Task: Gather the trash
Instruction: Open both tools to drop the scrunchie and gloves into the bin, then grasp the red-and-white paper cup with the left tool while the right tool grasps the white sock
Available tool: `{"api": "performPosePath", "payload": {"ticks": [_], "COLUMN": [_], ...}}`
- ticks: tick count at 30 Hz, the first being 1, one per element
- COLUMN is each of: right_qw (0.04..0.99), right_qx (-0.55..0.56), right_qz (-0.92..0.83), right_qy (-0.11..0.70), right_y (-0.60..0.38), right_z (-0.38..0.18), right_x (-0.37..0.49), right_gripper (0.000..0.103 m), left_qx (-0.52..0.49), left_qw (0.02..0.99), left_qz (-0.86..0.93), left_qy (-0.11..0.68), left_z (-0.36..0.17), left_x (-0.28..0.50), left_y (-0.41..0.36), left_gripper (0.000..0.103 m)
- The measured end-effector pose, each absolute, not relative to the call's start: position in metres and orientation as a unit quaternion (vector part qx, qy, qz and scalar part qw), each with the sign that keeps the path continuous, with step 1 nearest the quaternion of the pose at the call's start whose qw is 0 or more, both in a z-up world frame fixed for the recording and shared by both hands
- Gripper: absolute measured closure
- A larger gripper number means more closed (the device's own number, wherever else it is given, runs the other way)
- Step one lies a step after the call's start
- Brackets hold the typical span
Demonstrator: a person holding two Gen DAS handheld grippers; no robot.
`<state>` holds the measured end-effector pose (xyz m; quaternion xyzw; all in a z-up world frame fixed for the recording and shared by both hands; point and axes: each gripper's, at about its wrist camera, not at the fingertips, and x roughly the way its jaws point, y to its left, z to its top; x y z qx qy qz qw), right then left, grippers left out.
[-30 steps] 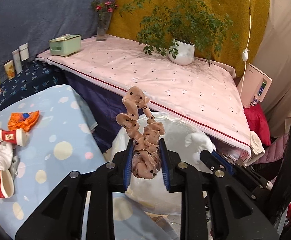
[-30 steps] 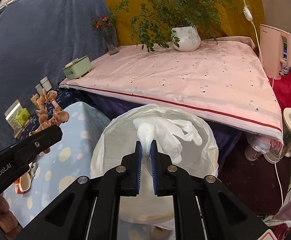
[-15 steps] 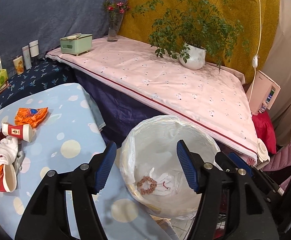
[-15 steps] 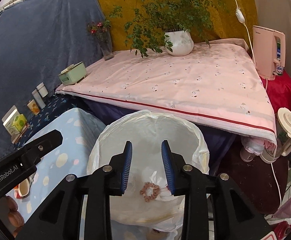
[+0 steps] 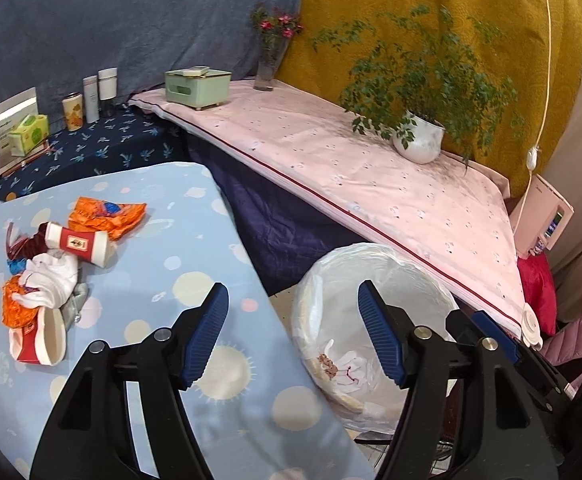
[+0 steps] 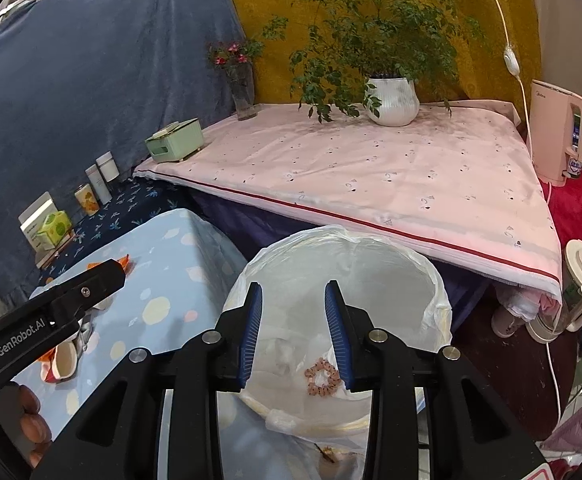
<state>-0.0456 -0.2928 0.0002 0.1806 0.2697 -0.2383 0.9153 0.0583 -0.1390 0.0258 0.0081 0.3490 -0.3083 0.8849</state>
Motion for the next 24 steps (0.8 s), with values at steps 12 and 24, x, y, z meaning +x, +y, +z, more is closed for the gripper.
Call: {"api": "performPosePath", "payload": {"ticks": [12,24], "right_qw": [0.928,0.931], "right_qx": [0.146,0.128], "right_qz": [-0.189,-0.13], "right_qy": [0.285,0.317], "right_y": [-0.235,-0.175], "right_z": [0.006,-0.008], "right_x": [-0.014,0.023], "right_gripper": [0.069,0.068], "left_qx": [-0.039,-0.07], "left_qw": [0.904,0.912], "left_qz": [-0.23,-0.116], "left_qy": [0.359,0.388], "left_z": [0.014,-0.023], "left_x": [0.084,0.115], "left_y": [-0.055,0.043], "left_gripper": [0.022,0.012]}}
